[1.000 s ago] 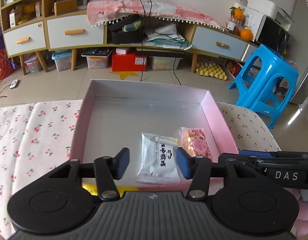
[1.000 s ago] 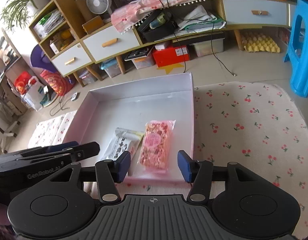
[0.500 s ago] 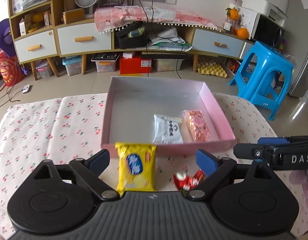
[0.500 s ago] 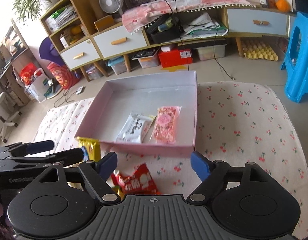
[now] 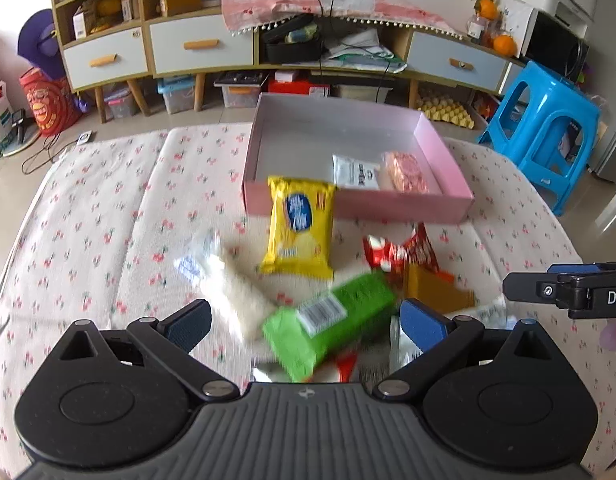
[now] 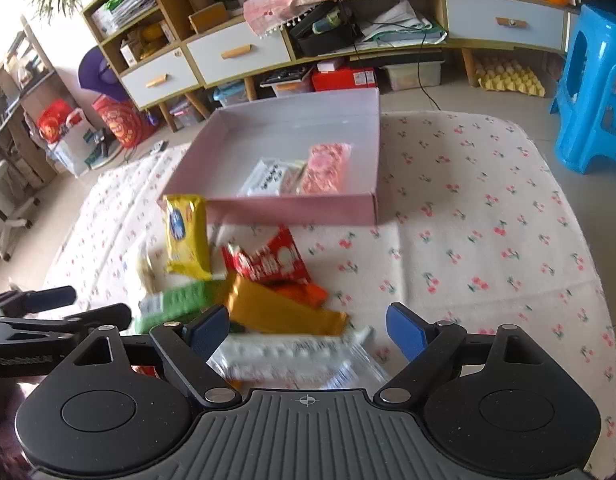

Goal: Organize snacks
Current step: 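Move both tools back over the snack pile toward the next packets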

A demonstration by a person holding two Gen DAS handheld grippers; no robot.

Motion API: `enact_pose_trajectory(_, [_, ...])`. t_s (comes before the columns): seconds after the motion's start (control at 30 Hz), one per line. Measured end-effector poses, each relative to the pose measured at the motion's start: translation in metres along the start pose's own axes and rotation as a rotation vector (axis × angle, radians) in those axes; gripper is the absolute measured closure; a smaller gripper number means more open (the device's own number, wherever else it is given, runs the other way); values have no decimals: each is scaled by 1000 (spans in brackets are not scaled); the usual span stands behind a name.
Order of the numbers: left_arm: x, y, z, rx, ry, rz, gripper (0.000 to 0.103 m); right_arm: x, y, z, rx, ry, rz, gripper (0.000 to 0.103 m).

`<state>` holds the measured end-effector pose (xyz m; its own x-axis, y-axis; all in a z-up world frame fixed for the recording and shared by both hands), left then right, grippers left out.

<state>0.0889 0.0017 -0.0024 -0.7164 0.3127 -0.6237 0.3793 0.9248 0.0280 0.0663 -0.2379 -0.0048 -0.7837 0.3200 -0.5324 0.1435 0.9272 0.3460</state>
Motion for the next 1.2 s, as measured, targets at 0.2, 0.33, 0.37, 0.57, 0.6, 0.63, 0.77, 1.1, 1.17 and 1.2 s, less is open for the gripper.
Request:
enact_pose_trajectory(0.2, [30, 0, -6, -35, -55, -16, 2, 25, -14, -4, 34, -21, -109, 15])
enact_pose_trajectory(0.33, [52, -4, -3, -39, -53, -26, 3, 36, -26, -5, 23, -39, -163, 14])
enact_pose_trajectory(0.37, [57, -6, -2, -30, -47, -31, 4, 38, -30, -5, 21, -36, -163, 14])
enact_pose_trajectory(0.57, [79, -14, 2, 27, -31, -71, 9, 57, -43, -3, 5, -5, -217, 14])
enact_pose_trajectory(0.6, [83, -14, 1, 34, -37, -79, 10, 62, -43, -3, -2, 5, -240, 14])
enact_pose_trajectory(0.63, [85, -13, 0, 41, -43, -86, 11, 67, -42, -3, -11, 17, -267, 14])
enact_pose_trajectory(0.77, [95, -14, 1, 57, -54, -122, 24, 87, -40, -2, -14, 51, -363, 14])
enact_pose_trajectory(1.1, [96, -21, 5, 63, -102, -158, 50, 100, -41, 8, 14, 73, -413, 13])
enact_pose_trajectory(1.17, [95, -22, 6, 59, -100, -160, 53, 99, -40, 9, 14, 67, -415, 13])
enact_pose_trajectory(1.2, [94, -22, 7, 58, -98, -161, 54, 99, -40, 10, 14, 64, -416, 13])
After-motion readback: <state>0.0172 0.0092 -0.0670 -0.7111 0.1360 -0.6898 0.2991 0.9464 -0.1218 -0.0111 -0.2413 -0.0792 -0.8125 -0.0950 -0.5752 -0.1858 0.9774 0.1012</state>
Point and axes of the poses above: each gripper's, at about its wrist camera, not at the fingertips, and z roughly the way its jaws point, y to its left, x to its underside, the point moved 1 cm from there along z, roughly the way its jaws point, and after that the axes turned 8 degrees about z, right-handed, at the moved point
